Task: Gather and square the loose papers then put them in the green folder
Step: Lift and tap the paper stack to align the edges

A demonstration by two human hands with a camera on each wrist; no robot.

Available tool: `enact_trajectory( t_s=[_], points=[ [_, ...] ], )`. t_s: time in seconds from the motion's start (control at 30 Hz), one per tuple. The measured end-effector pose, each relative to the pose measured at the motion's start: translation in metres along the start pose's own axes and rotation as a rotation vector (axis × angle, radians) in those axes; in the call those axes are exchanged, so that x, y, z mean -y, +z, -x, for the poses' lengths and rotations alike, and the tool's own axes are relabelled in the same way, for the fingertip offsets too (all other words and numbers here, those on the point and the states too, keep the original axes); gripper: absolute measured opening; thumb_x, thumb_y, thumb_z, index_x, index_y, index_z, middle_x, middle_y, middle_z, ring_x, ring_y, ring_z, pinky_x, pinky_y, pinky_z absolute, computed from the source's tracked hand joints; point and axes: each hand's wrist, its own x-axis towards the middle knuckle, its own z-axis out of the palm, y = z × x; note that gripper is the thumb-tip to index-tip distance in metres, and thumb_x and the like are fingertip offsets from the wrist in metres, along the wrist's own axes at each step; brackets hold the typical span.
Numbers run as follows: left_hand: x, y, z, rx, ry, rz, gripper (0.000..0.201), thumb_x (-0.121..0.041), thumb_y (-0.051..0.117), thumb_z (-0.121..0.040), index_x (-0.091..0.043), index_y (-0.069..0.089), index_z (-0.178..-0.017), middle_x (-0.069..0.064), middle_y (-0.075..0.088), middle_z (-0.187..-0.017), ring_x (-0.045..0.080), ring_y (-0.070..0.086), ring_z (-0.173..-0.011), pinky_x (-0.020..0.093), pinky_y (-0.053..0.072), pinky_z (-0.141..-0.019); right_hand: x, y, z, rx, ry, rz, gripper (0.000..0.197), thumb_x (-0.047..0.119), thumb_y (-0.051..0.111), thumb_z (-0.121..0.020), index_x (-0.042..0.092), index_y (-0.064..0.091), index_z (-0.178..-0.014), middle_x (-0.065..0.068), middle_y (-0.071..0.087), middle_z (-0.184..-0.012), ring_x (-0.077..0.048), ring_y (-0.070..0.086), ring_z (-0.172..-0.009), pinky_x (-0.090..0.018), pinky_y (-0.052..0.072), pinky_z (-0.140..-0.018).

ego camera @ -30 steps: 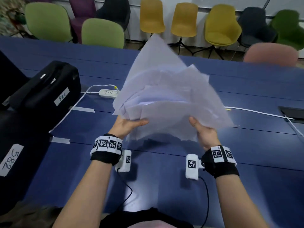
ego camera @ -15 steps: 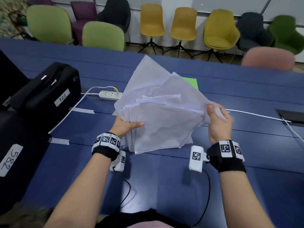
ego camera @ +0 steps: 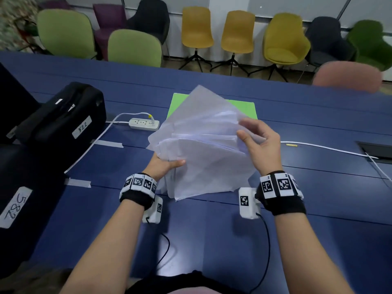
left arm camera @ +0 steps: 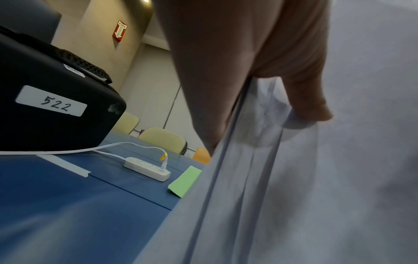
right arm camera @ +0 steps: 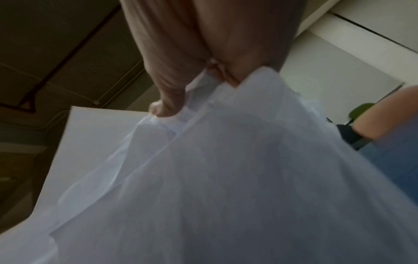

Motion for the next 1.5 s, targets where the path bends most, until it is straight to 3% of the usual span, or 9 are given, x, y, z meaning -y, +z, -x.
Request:
enact_trajectory(
  t_s=[0.17,0.3,0.43,0.63,0.87,1.07,1.2,1.37,1.5],
  points=[
    [0.002,0.001,-0.002,-0.007,0.033,0.018,0.037,0.016,0.066,-0.077,-0.016,0.060,-0.095,-0.022,0.073,-0.070,-0.010,0.068,-0.069,0.005,0.050,-0.061,-0.017,-0.022,0.001,-0.112,0.037,0.102,0.031,0.032,0.059,-0.089,0.028,0.059,-0.120,0.003,0.057,-0.129,-0.010,0.053,-0.116,-0.026,0.041,-0.100],
    [0.003,0.001,-0.002,0.009,0.051,0.011,0.037,0.015,0.066,-0.077,-0.010,0.060,-0.104,-0.011,0.072,-0.081,-0.011,0.068,-0.069,0.005,0.050,-0.061,-0.025,-0.039,-0.003,-0.116,0.035,0.204,0.031,0.015,0.050,-0.084,0.035,0.065,-0.102,-0.005,0.065,-0.115,0.001,0.057,-0.088,-0.033,0.048,-0.087],
    [0.005,-0.002,-0.004,0.017,0.037,0.003,0.037,0.012,0.069,-0.077,-0.015,0.062,-0.101,-0.013,0.072,-0.084,-0.007,0.069,-0.074,0.007,0.051,-0.064,-0.027,-0.046,-0.008,-0.113,0.048,0.294,0.025,0.013,0.065,-0.083,0.033,0.069,-0.098,0.003,0.065,-0.102,-0.016,0.055,-0.084,-0.035,0.050,-0.082],
    [0.003,-0.002,-0.003,0.057,0.020,-0.026,0.040,0.015,0.071,-0.072,-0.008,0.063,-0.104,-0.009,0.075,-0.082,-0.004,0.070,-0.074,0.010,0.053,-0.064,-0.027,-0.033,-0.007,-0.077,0.001,0.282,0.007,0.017,0.073,-0.079,0.020,0.072,-0.086,0.014,0.063,-0.083,0.007,0.050,-0.080,-0.002,0.034,-0.072],
    [-0.001,0.001,-0.004,0.036,0.066,-0.029,0.045,0.009,0.075,-0.071,-0.022,0.062,-0.101,-0.003,0.068,-0.101,-0.004,0.068,-0.081,0.015,0.056,-0.075,-0.059,-0.054,-0.005,-0.478,0.160,0.116,0.021,0.014,0.064,-0.083,0.031,0.062,-0.071,0.027,0.062,-0.056,0.007,0.053,-0.055,-0.023,0.045,-0.066],
    [-0.004,0.007,-0.004,0.025,0.064,-0.045,0.039,-0.009,0.080,-0.069,-0.025,0.063,-0.101,-0.001,0.069,-0.105,0.013,0.066,-0.097,0.028,0.053,-0.088,-0.094,-0.057,0.021,-0.014,0.352,0.412,0.035,-0.010,0.043,-0.077,0.007,0.070,-0.091,-0.014,0.067,-0.076,-0.017,0.053,-0.070,-0.013,0.041,-0.054],
    [-0.005,0.016,-0.003,-0.145,0.069,-0.084,0.026,-0.010,0.075,-0.079,-0.019,0.061,-0.100,-0.002,0.067,-0.096,0.010,0.064,-0.087,0.029,0.049,-0.081,-0.086,-0.054,0.030,0.157,0.339,0.296,0.039,-0.011,0.053,-0.076,0.006,0.063,-0.110,-0.003,0.065,-0.093,-0.011,0.057,-0.087,-0.005,0.043,-0.065],
    [-0.010,0.027,0.002,-0.302,0.062,-0.078,0.027,-0.008,0.069,-0.083,-0.004,0.065,-0.109,0.004,0.064,-0.101,0.018,0.061,-0.094,0.026,0.046,-0.083,-0.099,-0.060,0.041,0.486,0.424,0.356,0.069,-0.014,0.059,-0.073,0.017,0.041,-0.133,-0.004,0.055,-0.131,-0.018,0.051,-0.125,-0.027,0.040,-0.100],
    [-0.016,0.029,0.005,-0.285,0.080,-0.083,0.022,-0.003,0.066,-0.085,-0.005,0.065,-0.107,0.006,0.063,-0.101,0.019,0.060,-0.095,0.030,0.047,-0.086,-0.103,-0.051,0.051,0.455,0.466,0.310,0.066,0.011,0.084,-0.066,0.020,0.049,-0.120,0.010,0.059,-0.111,-0.003,0.056,-0.104,-0.020,0.042,-0.092]
  ],
)
